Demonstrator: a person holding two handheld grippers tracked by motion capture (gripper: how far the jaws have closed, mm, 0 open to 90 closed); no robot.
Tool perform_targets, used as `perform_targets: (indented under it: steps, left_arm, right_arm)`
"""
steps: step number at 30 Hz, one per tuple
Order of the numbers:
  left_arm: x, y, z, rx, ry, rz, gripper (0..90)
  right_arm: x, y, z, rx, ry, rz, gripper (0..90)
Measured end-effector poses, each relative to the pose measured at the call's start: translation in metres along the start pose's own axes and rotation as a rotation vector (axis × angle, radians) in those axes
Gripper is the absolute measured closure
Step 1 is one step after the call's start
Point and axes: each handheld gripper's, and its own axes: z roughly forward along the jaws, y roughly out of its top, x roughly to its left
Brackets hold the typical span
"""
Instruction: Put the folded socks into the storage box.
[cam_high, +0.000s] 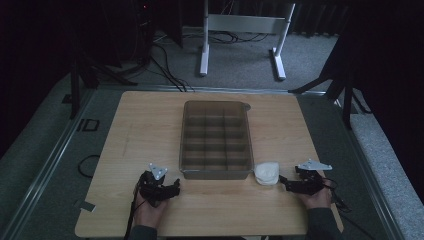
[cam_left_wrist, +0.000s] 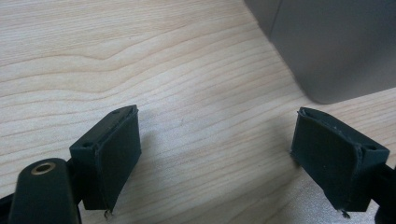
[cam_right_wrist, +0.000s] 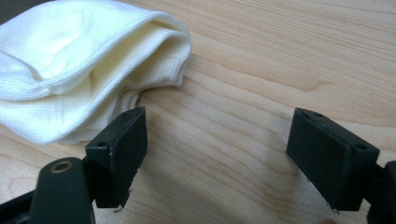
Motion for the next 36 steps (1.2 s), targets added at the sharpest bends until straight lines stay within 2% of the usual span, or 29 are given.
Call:
perform_targets:
  steps: [21, 30, 36]
  left_arm:
    - [0.0001, -0.0005, -0.0004, -0.001, -0.001, 0.000, 15.7]
    - [0.0000, -0.0005, -0.0004, -0.001, -0.001, 0.000, 15.7]
    - [0.0000, -0.0005, -0.0004, -0.001, -0.001, 0.001, 15.7]
  right_arm:
    - [-0.0005, -0.0004, -0.0011, 0.001, 0.000, 0.003, 21.7]
    - [-0.0013, 0.0000, -0.0045, 0.005, -0.024, 0.023, 33.6]
    - [-0.0005, 0.0003, -0.0052, 0.007, -0.029, 0.016, 34.8]
